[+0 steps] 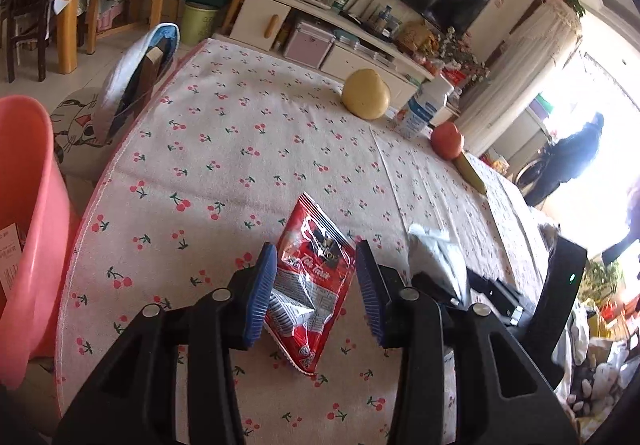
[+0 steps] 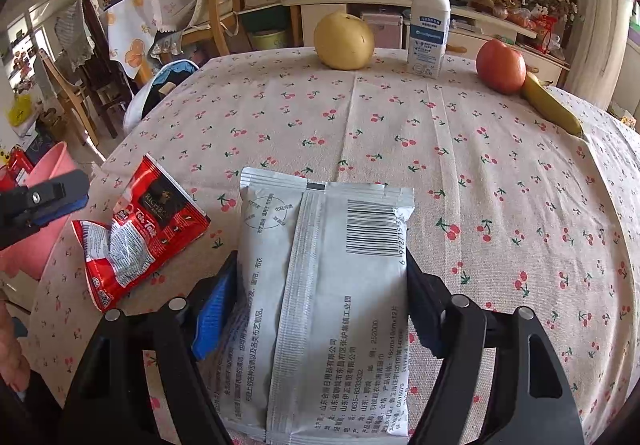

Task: Collect trash
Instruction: 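Grasp the red Teh Tarik bag with the left tool while the right holds the sachet, then carry the red bag and white sachet to the pink bucket and open both tools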

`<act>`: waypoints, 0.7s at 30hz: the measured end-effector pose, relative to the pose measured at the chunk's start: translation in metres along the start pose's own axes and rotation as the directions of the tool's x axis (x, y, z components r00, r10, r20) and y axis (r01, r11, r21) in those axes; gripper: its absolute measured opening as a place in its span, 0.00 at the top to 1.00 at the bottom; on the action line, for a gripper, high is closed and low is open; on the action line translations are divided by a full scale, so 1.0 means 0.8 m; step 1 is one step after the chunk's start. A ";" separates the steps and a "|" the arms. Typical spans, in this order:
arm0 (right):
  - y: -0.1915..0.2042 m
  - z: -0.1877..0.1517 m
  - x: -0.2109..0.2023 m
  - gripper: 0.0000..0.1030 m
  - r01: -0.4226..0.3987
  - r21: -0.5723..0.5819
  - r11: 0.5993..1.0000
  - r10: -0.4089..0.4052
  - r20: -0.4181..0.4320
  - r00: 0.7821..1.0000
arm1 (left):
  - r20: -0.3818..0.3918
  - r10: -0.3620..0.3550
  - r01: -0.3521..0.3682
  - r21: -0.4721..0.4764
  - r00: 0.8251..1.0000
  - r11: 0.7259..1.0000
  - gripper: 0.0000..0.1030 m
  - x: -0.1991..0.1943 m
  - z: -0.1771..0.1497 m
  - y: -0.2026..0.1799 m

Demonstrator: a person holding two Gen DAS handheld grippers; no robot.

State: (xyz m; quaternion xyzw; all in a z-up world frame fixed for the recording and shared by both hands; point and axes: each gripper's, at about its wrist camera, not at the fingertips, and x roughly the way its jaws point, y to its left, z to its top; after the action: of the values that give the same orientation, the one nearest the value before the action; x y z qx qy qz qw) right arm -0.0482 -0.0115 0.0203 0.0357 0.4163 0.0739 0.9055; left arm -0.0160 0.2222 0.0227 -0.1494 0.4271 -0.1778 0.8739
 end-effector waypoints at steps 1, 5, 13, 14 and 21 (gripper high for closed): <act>-0.001 0.001 -0.004 0.27 -0.004 0.006 1.000 0.004 0.005 1.000 | -0.029 0.005 -0.004 0.035 1.000 0.999 0.46 0.006 -0.003 -0.004; 0.001 0.001 -0.009 0.27 -0.023 0.009 1.000 0.023 0.009 1.000 | -0.074 0.098 -0.077 0.254 0.992 0.964 0.26 0.026 -0.018 -0.035; 0.004 -0.003 -0.007 0.27 -0.062 0.003 0.998 0.062 -0.007 0.998 | -0.082 0.305 -0.255 0.367 0.949 0.894 0.30 0.066 -0.024 -0.034; 0.004 -0.002 -0.007 0.27 -0.065 0.005 0.998 0.065 -0.005 0.998 | -0.081 0.298 -0.252 0.353 0.951 0.901 0.34 0.065 -0.022 -0.031; 0.005 0.002 -0.016 0.27 -0.076 0.003 0.997 0.076 0.018 0.997 | -0.072 0.250 -0.225 0.251 0.966 0.941 0.46 0.055 -0.013 -0.018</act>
State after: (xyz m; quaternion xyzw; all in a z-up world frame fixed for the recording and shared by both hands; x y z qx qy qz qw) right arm -0.0560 -0.0101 0.0315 0.0538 0.4066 0.1070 0.9057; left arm -0.0020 0.1891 -0.0080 0.0197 0.4615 -0.1289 0.8775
